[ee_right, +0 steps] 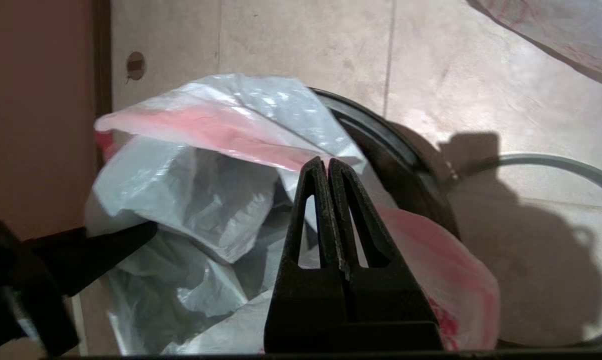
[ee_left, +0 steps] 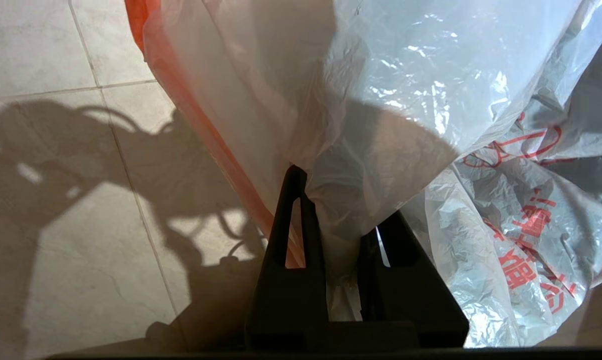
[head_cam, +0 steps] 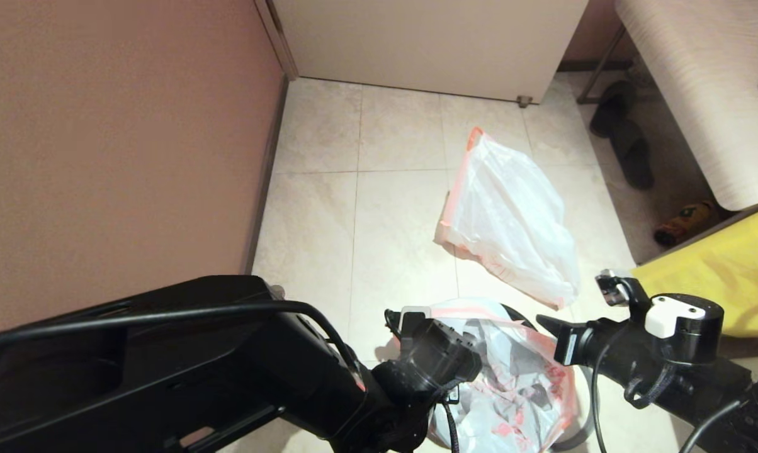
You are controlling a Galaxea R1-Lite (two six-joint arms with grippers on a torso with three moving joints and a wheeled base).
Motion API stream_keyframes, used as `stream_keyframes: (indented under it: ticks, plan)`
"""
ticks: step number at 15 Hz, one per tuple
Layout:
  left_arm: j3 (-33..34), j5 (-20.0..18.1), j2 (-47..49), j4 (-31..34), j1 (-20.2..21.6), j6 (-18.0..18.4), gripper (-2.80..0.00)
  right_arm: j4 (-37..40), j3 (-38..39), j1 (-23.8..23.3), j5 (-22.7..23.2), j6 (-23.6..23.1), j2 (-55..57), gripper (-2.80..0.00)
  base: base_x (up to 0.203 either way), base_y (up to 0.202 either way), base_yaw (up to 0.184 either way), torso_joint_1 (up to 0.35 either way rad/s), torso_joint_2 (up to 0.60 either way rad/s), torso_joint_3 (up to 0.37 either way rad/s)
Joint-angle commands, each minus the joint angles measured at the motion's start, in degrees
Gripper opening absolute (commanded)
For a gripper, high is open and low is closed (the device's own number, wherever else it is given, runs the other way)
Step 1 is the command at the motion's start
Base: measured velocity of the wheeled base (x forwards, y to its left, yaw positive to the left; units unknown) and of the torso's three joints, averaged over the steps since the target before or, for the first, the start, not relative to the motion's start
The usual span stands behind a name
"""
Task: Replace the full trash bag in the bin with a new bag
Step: Put the new garbage bag on the trash can
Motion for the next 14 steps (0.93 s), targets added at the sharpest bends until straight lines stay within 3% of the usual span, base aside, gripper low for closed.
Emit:
stream_keyframes:
  ticks: [1,4,7,14]
  plan:
    - [0.02,0.27,-0.05,-0.21,0.06,1.65,-2.80,-0.46,0.91,3.81,0.03,0.21,-0.06,-2.80,0.000,0.000,0.000,0.000,0.00,0.000]
    - [-0.13,0.27,-1.39,-0.22,-0.15,1.99,-2.80,-3.53,3.09,5.20,0.25,0.56,6.04,-2.80,0.000,0.000,0.000,0.000,0.00,0.000]
    - [-0.30,0.27,-3.39,-0.14,-1.76,1.99,-2.80,-14.31,5.30,5.36,0.34,0.41,13.61,-2.80,0.000,0.000,0.000,0.000,0.00,0.000]
    - [2.59,0.20,-4.27,-0.22,-4.07,1.64,-2.80,-15.07,2.37,2.69,-1.08,2.87,11.23,-2.80,0.000,0.000,0.000,0.000,0.00,0.000]
